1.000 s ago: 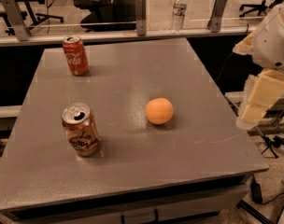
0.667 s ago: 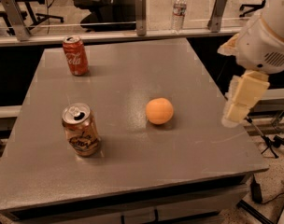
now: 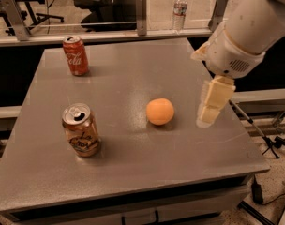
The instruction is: Move orange near orange can
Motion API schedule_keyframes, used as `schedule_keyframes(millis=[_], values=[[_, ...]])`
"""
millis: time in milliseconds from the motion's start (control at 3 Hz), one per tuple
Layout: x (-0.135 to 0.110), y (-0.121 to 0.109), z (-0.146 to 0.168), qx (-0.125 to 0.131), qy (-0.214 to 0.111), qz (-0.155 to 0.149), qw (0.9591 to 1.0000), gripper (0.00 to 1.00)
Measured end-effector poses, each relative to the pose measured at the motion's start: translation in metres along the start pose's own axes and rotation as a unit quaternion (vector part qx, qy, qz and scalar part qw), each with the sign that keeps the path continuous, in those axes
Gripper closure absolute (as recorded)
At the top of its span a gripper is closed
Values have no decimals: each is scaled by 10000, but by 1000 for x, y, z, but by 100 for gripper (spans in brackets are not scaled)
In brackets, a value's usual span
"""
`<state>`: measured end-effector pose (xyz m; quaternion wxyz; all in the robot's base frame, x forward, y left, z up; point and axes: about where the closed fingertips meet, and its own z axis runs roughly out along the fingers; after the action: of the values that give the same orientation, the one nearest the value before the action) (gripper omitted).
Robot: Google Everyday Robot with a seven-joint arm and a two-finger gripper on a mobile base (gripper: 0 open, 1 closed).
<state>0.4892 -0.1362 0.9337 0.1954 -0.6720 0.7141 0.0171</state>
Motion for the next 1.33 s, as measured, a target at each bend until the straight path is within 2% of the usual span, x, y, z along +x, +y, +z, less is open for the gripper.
schedule_keyframes(millis=[667, 1333], values=[[-34, 13, 42, -446, -251, -213, 9985, 0], [-52, 19, 74, -678, -337, -339, 9966, 0]])
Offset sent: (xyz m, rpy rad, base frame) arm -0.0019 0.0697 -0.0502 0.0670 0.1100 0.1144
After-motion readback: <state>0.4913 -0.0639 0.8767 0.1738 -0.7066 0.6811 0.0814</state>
